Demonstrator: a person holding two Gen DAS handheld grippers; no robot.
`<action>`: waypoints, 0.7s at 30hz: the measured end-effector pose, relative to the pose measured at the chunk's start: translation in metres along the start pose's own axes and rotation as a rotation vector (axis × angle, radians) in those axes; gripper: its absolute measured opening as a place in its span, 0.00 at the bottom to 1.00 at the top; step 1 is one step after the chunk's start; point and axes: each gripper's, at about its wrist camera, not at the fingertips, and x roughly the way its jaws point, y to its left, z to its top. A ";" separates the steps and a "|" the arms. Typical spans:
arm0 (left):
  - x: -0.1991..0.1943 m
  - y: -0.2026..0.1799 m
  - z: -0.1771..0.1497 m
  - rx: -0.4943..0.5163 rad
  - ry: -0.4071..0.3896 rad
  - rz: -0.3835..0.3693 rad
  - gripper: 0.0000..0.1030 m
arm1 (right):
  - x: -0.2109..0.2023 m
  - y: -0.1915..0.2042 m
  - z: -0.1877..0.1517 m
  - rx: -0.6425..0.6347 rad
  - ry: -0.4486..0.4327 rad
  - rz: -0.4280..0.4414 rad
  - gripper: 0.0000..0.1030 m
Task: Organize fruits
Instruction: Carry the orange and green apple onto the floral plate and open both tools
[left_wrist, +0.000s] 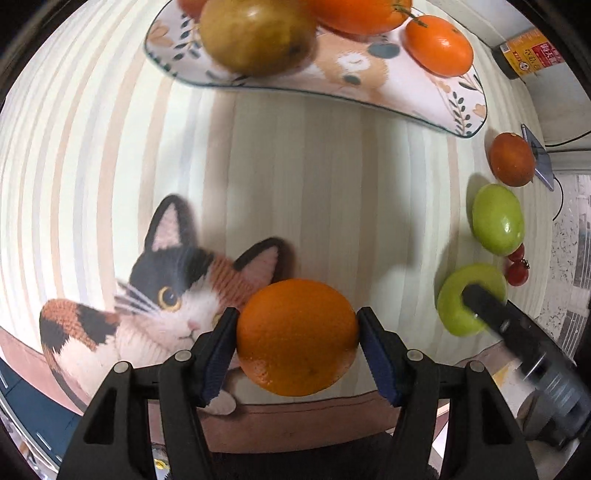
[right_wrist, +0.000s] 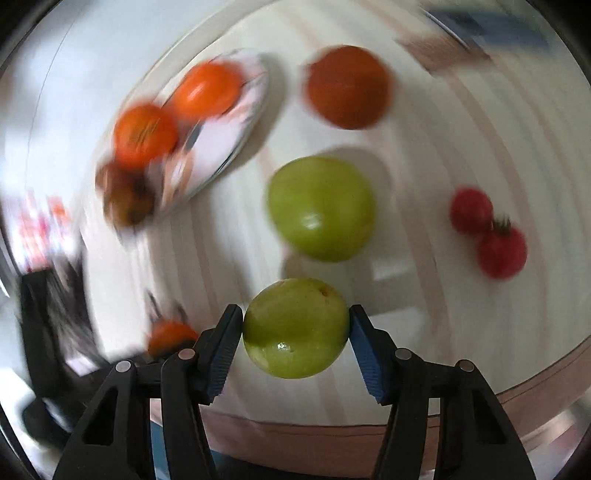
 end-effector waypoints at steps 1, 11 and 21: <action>-0.001 0.003 -0.002 -0.004 -0.003 -0.006 0.61 | 0.003 0.010 -0.003 -0.059 0.022 -0.031 0.60; 0.001 0.007 -0.007 -0.010 -0.012 -0.009 0.61 | 0.008 0.009 0.004 -0.002 0.039 0.008 0.60; -0.015 0.004 0.010 0.000 -0.044 0.003 0.60 | 0.013 0.008 0.000 0.001 0.038 0.017 0.57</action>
